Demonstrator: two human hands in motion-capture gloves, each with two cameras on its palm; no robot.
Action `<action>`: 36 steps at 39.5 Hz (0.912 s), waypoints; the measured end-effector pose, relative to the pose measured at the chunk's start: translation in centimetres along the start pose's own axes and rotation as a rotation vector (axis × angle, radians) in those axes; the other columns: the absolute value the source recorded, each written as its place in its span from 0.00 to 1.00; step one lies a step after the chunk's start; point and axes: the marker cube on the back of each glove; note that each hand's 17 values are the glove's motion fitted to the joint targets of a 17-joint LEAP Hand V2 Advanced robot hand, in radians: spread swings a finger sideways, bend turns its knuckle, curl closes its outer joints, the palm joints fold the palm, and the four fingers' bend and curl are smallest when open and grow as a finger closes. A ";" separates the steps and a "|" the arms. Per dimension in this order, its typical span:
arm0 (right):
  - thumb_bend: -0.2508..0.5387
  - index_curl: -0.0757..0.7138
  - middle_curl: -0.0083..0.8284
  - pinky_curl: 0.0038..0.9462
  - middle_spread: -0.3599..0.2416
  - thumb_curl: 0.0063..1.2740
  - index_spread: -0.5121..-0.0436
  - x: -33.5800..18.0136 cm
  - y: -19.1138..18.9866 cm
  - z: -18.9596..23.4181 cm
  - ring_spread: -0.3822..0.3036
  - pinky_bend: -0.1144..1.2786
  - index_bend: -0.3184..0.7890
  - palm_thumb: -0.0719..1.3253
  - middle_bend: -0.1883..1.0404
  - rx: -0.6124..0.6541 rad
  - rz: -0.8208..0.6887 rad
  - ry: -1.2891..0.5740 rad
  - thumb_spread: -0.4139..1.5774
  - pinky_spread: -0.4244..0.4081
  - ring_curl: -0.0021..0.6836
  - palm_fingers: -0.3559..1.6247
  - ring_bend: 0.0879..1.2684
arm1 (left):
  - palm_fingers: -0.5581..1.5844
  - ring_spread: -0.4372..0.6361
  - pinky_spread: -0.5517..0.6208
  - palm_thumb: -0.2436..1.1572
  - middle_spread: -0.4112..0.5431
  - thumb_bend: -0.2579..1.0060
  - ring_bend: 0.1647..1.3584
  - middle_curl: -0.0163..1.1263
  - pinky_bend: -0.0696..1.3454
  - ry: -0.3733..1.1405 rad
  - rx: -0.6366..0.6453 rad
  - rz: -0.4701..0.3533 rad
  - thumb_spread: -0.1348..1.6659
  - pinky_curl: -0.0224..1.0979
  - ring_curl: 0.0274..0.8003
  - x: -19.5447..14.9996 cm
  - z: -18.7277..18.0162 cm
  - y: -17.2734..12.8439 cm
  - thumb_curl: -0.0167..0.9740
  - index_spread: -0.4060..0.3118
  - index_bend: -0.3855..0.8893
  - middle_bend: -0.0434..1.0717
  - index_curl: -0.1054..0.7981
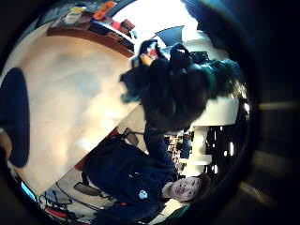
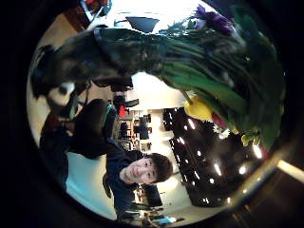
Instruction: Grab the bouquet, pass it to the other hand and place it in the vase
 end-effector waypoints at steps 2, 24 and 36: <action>0.29 0.87 0.79 0.51 0.33 0.36 0.61 -0.5 0.9 1.2 0.26 0.46 0.69 0.77 0.71 -0.075 0.053 -0.052 0.67 0.22 0.80 0.85 0.56 | 0.34 0.70 0.77 0.57 0.72 0.20 0.38 0.31 0.24 -0.025 0.006 0.014 0.66 0.33 0.33 0.0 0.5 0.0 0.38 0.66 0.46 0.19 0.45; 0.29 0.89 0.76 0.50 0.32 0.43 0.61 -0.4 1.2 6.0 0.25 0.46 0.64 0.76 0.67 -0.202 -0.019 -0.019 0.63 0.20 0.77 0.80 0.53 | 0.79 0.18 0.31 0.85 0.21 0.22 0.20 0.44 0.25 -0.024 0.327 0.077 0.36 0.38 0.38 0.4 -1.8 1.6 0.59 0.28 0.53 0.47 0.61; 0.28 0.81 0.66 0.43 0.29 0.44 0.53 -0.2 1.3 4.7 0.23 0.33 0.48 0.77 0.48 -0.262 -0.001 0.034 0.62 0.40 0.68 0.60 0.36 | 0.88 0.11 0.19 0.89 0.20 0.19 0.28 0.46 0.36 -0.077 0.557 0.178 0.23 0.41 0.48 7.1 -6.1 3.2 0.68 0.25 0.49 0.43 0.65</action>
